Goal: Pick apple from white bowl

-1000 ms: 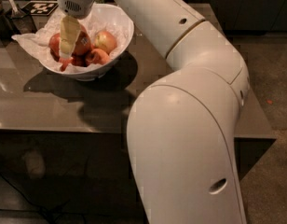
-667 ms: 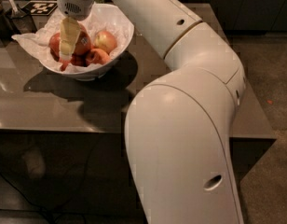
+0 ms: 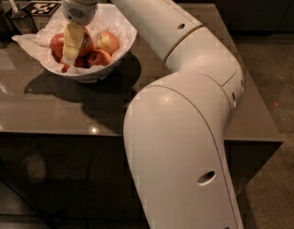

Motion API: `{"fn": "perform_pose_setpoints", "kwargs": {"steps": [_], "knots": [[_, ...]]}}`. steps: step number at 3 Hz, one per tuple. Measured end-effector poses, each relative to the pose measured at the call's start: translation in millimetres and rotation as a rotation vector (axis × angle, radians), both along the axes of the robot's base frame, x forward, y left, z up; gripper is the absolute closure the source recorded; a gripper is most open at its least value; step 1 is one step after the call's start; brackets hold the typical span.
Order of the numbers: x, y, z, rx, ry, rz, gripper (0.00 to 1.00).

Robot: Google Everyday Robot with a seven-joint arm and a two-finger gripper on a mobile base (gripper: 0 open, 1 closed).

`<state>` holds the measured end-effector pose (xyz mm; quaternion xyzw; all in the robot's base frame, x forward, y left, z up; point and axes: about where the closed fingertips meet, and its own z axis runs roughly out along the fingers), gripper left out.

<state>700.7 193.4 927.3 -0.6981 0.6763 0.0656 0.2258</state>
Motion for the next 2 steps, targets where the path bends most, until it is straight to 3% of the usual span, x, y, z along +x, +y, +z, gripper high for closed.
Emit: {"fn": "perform_pose_setpoints", "kwargs": {"steps": [2], "knots": [[2.6, -3.9, -8.6, -0.003, 0.019, -0.002, 0.0]]}}
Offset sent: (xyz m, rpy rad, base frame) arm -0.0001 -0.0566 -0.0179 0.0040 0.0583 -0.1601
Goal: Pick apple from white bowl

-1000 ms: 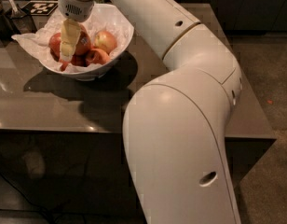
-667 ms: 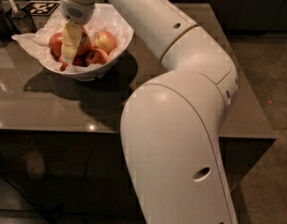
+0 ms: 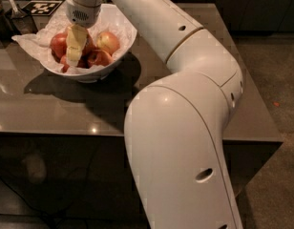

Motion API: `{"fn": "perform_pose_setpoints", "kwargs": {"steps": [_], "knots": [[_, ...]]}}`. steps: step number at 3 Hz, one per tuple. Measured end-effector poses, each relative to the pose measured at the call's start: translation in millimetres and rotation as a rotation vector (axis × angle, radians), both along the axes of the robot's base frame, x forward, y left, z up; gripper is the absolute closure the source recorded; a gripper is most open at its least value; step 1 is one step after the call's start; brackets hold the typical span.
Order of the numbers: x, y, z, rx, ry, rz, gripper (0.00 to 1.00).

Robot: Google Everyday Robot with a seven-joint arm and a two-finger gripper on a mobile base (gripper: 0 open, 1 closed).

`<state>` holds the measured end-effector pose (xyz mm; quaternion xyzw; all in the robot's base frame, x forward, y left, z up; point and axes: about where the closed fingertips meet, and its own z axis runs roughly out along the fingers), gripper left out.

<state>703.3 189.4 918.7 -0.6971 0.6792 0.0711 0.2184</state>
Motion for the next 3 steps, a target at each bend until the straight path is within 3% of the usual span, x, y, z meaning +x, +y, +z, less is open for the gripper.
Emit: {"fn": "perform_pose_setpoints", "kwargs": {"steps": [1, 3], "knots": [[0.0, 0.0, 0.0, 0.0, 0.0, 0.0, 0.18], [0.0, 0.0, 0.0, 0.0, 0.0, 0.0, 0.66]]}}
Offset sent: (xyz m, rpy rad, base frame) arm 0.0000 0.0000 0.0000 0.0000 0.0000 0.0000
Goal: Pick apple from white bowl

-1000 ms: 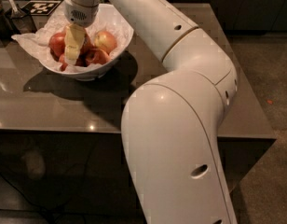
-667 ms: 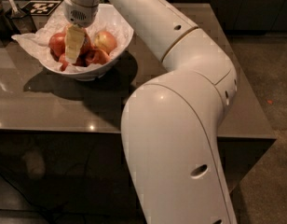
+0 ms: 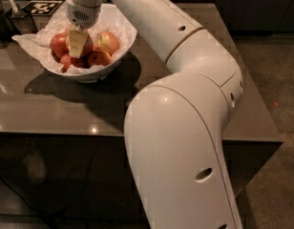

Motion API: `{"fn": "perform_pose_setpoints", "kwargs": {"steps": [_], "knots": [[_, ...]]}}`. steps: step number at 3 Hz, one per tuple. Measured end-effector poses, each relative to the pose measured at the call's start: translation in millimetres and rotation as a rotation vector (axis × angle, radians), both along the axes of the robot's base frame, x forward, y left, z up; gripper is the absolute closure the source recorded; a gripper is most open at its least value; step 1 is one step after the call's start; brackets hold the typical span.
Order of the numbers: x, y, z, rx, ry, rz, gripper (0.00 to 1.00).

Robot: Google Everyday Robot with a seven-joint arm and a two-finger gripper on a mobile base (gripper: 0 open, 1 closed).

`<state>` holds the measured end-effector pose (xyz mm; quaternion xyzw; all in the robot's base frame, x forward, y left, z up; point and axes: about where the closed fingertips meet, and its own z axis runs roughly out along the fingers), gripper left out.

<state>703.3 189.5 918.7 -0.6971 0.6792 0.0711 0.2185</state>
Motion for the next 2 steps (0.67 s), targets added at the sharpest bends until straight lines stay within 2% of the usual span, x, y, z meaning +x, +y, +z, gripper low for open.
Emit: {"fn": "perform_pose_setpoints", "kwargs": {"steps": [1, 2], "knots": [[0.0, 0.0, 0.0, 0.0, 0.0, 0.0, 0.88], [0.5, 2.8, 6.1, 0.0, -0.007, -0.002, 1.0]]}}
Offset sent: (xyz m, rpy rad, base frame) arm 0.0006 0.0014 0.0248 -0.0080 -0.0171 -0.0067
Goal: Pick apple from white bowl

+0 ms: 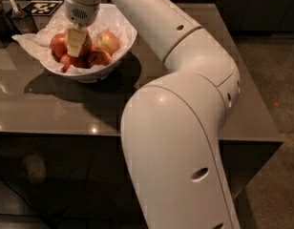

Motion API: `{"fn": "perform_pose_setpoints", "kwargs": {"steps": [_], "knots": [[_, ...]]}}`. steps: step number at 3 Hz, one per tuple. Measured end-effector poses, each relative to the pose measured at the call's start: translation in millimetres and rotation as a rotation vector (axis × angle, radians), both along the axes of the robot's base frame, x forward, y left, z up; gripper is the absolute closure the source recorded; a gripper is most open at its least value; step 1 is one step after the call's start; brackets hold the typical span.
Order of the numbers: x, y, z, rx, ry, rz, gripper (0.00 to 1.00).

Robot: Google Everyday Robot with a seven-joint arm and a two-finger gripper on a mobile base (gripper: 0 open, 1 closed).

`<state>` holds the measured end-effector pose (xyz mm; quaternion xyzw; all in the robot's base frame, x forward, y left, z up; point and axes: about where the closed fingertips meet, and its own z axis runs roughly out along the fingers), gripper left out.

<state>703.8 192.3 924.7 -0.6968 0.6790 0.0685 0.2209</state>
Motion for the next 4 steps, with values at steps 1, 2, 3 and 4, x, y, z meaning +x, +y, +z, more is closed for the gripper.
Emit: {"fn": "perform_pose_setpoints", "kwargs": {"steps": [1, 2, 3, 4], "knots": [[-5, -4, 38, 0.024, -0.015, -0.025, 1.0], [-11, -11, 78, 0.07, -0.027, -0.051, 1.0], [-18, -20, 116, 0.129, -0.057, -0.064, 1.0], [-11, -13, 116, 0.147, -0.073, -0.065, 1.0]]}}
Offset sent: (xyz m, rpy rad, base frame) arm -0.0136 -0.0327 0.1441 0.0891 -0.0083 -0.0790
